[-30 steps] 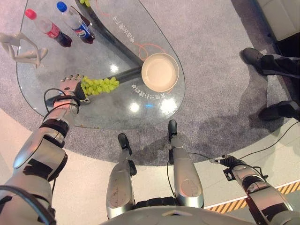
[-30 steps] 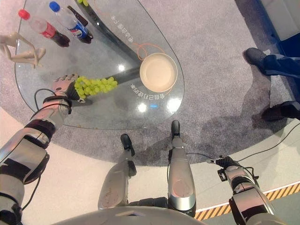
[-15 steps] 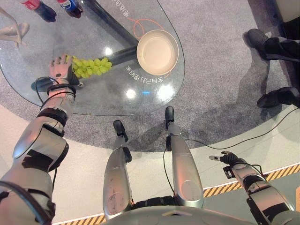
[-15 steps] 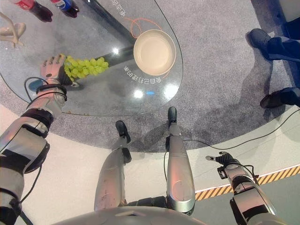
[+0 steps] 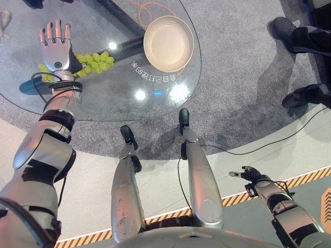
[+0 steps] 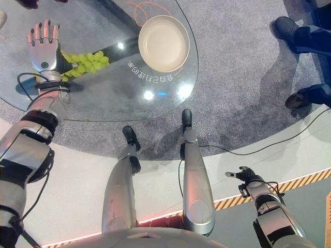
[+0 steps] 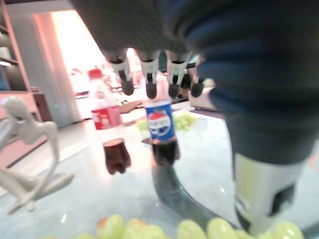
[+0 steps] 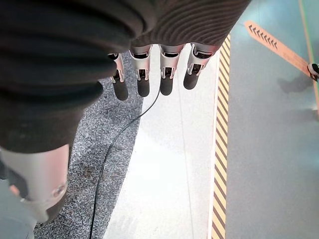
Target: Pick up fruits into the plate
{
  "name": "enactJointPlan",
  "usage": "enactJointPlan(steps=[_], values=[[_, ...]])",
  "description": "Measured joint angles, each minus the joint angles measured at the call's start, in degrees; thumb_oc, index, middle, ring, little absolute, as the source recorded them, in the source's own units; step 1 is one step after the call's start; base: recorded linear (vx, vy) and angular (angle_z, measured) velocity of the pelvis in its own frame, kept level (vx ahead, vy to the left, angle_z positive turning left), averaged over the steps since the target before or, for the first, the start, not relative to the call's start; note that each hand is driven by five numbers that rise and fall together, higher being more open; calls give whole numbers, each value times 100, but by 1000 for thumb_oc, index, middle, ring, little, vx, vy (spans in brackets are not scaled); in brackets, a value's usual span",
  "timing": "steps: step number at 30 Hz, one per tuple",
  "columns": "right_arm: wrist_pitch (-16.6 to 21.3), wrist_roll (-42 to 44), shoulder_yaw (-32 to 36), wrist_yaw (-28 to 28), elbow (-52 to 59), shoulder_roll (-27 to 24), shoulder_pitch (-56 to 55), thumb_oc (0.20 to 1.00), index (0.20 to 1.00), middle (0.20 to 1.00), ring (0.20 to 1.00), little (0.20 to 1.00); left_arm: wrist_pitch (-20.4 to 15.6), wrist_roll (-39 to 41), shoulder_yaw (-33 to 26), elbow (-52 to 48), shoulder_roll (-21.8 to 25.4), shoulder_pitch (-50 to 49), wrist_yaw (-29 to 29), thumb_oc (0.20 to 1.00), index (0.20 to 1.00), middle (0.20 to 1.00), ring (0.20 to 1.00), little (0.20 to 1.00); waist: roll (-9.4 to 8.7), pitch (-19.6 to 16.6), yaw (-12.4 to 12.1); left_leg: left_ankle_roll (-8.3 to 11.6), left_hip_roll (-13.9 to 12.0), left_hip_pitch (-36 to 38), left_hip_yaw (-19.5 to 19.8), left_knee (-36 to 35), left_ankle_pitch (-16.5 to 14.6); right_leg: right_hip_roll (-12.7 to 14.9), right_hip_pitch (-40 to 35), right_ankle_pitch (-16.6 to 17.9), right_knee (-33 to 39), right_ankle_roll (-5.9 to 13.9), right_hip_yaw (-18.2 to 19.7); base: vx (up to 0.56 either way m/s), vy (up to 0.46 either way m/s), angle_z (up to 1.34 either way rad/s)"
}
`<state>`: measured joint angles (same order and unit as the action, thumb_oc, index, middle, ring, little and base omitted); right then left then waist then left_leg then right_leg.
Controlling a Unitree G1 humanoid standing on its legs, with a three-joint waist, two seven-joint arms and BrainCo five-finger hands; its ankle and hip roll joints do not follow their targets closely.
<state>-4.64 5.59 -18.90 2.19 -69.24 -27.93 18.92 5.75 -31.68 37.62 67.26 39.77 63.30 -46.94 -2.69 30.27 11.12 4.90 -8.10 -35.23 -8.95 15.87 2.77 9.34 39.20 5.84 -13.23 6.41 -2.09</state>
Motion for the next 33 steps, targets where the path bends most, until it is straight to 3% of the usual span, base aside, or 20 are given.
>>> enactJointPlan(steps=[3, 6, 14, 19, 28, 30, 33], values=[[42, 2, 1, 17, 9, 0, 9, 1000, 1000, 1000, 1000, 1000, -95, -6, 172, 4, -16, 99, 316, 1000, 1000, 1000, 1000, 1000, -1, 0, 15, -2, -1, -87, -1, 55, -31, 1, 91, 22, -49, -22, 11, 0, 0, 0], [57, 3, -1, 59, 27, -2, 57, 1000, 1000, 1000, 1000, 1000, -94, -5, 349, 160, -154, 218, 1124, 1000, 1000, 1000, 1000, 1000, -1, 0, 54, -5, -6, -179, -20, 154, -93, 1, 185, 5, -107, -31, 48, 6, 25, -4], [73, 2, 15, 169, 75, -33, 101, 1000, 1000, 1000, 1000, 1000, -76, 8, 792, 240, -158, 347, 1996, 1000, 1000, 1000, 1000, 1000, -21, -11, 227, -43, -2, -601, -87, 409, -177, 14, 651, -2, -298, -21, 184, 2, 38, -4], [143, 2, 45, 269, 80, -47, 99, 1000, 1000, 1000, 1000, 1000, 320, 13, 886, 349, -153, 441, 2429, 1000, 1000, 1000, 1000, 1000, -21, -11, 273, -44, -3, -761, -112, 472, -190, 9, 851, -22, -375, 7, 250, -4, 7, -2], [367, 11, 60, 269, 79, -70, 97, 1000, 1000, 1000, 1000, 1000, 962, -171, 856, 700, -148, 608, 2202, 1000, 1000, 1000, 1000, 1000, -22, -12, 300, -25, -33, -975, -136, 591, -251, -15, 1058, -24, -398, 9, 300, -1, -18, -2], [410, 16, 61, 260, 78, -96, 97, 1000, 1000, 1000, 1000, 1000, 1175, -223, 688, 904, -145, 608, 1965, 1000, 1000, 1000, 1000, 1000, -22, -12, 309, -26, -48, -1092, -83, 634, -251, -30, 1137, -12, -409, -6, 278, 4, -67, 1], [500, 88, 58, 248, 63, -113, 77, 1000, 1000, 1000, 1000, 1000, 1183, -196, 371, 1061, -138, 588, 1373, 1000, 1000, 1000, 1000, 1000, -22, -12, 285, -9, -68, -1215, -7, 724, -274, -46, 1199, -1, -451, -25, 219, 2, -75, 4]])
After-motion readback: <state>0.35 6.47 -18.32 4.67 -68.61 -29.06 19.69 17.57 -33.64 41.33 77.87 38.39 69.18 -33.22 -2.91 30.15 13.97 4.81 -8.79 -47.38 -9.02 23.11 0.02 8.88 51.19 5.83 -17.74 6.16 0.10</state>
